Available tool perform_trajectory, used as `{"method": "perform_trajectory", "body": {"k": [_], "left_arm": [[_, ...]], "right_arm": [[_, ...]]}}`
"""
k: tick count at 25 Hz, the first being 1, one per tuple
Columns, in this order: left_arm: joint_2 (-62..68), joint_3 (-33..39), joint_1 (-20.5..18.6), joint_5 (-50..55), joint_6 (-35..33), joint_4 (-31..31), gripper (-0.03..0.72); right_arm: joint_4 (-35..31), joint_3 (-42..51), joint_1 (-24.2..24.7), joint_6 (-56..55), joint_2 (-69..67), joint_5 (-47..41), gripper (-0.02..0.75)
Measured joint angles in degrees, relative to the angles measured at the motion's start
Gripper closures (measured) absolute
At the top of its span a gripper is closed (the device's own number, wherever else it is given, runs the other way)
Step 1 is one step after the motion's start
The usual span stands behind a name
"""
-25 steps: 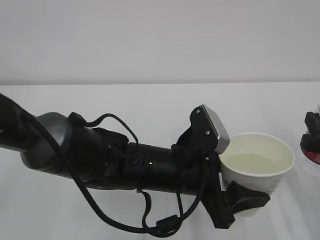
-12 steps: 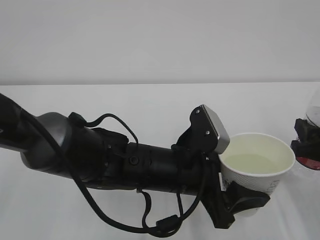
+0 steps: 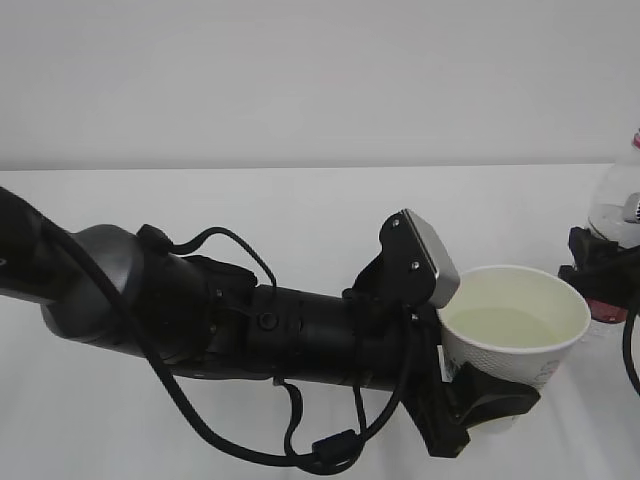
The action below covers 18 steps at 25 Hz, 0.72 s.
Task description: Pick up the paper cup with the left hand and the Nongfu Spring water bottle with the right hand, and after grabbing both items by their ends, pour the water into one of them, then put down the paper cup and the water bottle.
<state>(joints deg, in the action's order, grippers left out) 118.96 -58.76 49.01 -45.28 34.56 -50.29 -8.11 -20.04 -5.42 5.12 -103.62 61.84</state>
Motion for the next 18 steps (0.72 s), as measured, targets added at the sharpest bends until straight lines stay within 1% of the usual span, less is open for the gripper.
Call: {"method": "perform_trajectory", "body": {"k": [11, 18], "left_arm": [[0.00, 0.00, 0.00, 0.00, 0.00, 0.00, 0.185], [0.00, 0.00, 0.00, 0.00, 0.00, 0.00, 0.185]], "right_arm": [[0.00, -1.07, 0.00, 0.00, -2.65, 0.79, 0.297], [0.00, -1.07, 0.00, 0.00, -2.70, 0.88, 0.248]]}}
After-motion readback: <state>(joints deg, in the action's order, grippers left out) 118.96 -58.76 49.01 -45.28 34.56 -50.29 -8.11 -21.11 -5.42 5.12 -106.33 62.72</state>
